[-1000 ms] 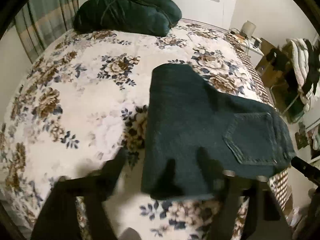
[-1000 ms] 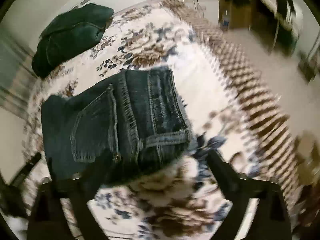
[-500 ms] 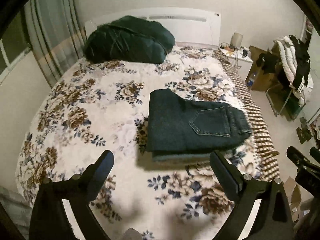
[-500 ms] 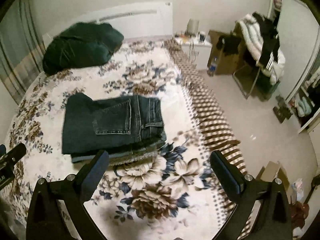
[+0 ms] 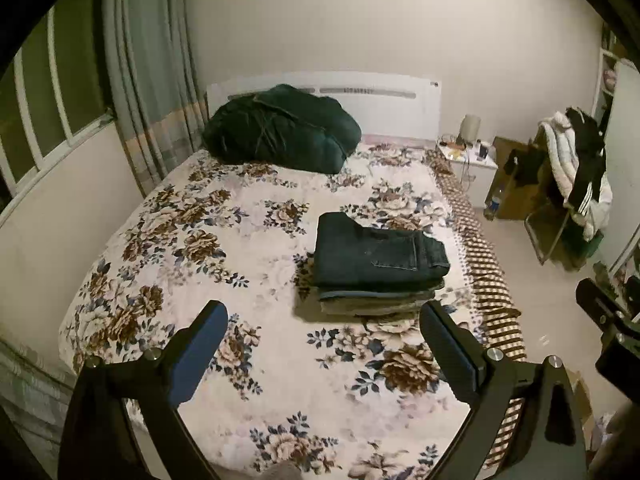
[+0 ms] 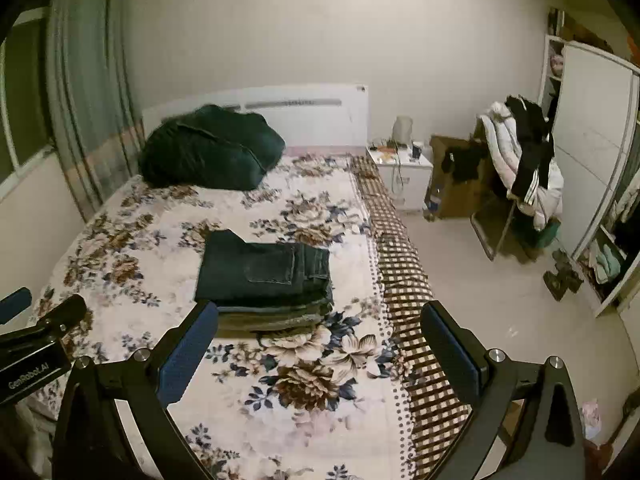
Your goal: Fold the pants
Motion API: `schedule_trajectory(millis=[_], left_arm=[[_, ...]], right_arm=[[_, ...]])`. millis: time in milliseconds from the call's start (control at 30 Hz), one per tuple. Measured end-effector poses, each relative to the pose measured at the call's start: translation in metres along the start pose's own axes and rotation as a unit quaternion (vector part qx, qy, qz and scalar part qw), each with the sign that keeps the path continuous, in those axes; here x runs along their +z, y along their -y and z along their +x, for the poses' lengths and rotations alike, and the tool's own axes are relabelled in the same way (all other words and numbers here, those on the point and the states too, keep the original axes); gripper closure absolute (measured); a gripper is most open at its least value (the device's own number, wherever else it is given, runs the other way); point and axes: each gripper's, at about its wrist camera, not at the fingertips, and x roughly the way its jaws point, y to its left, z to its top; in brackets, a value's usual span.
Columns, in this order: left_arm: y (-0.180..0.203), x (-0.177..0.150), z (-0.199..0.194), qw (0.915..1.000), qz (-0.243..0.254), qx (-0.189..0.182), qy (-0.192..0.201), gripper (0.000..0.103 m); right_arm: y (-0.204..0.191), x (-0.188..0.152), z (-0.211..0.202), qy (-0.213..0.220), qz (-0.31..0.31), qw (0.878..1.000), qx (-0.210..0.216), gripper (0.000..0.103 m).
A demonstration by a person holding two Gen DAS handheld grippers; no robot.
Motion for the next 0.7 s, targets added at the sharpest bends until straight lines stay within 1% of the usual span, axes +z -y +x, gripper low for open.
schedule_trajectory(millis=[67, 200, 300, 367, 500, 600, 667, 700], left_arm=[[-0.002, -0.004, -0.023, 0.9999, -0.001, -0.005, 0.009, 0.005], [-0.008, -0.01, -0.055, 0.9997, -0.004, -0.016, 0.018, 0.005], [-0.014, -0.013, -0.072, 0.9995, -0.005, -0.02, 0.025, 0.005], [-0.018, -0.014, -0.079, 0.9995, -0.006, -0.023, 0.023, 0.005], [-0.022, -0.015, -0.093, 0.9993, 0.005, -0.02, 0.031, 0.005], [-0.025, -0.015, -0.101, 0.999, 0.005, -0.021, 0.039, 0.005], [-0.026, -0.017, -0.105, 0.9989, 0.002, -0.021, 0.043, 0.001], [-0.027, -0.017, -0.106, 0.9988, 0.0, -0.021, 0.044, 0.0]], right_arm=[[0.0, -0.003, -0.034, 0.01, -0.002, 1.0, 0.004, 0.0], [-0.002, -0.01, -0.091, 0.03, -0.002, 1.0, 0.001, 0.0], [-0.005, -0.015, -0.121, 0.034, 0.004, 0.999, 0.006, 0.0], [-0.008, -0.018, -0.142, 0.04, 0.004, 0.999, 0.002, 0.0], [-0.012, -0.019, -0.167, 0.044, 0.006, 0.999, 0.006, 0.0], [-0.015, -0.018, -0.178, 0.048, 0.007, 0.999, 0.006, 0.0], [-0.015, -0.012, -0.176, 0.05, 0.007, 0.999, 0.008, 0.0], [-0.016, -0.012, -0.179, 0.053, 0.008, 0.999, 0.008, 0.0]])
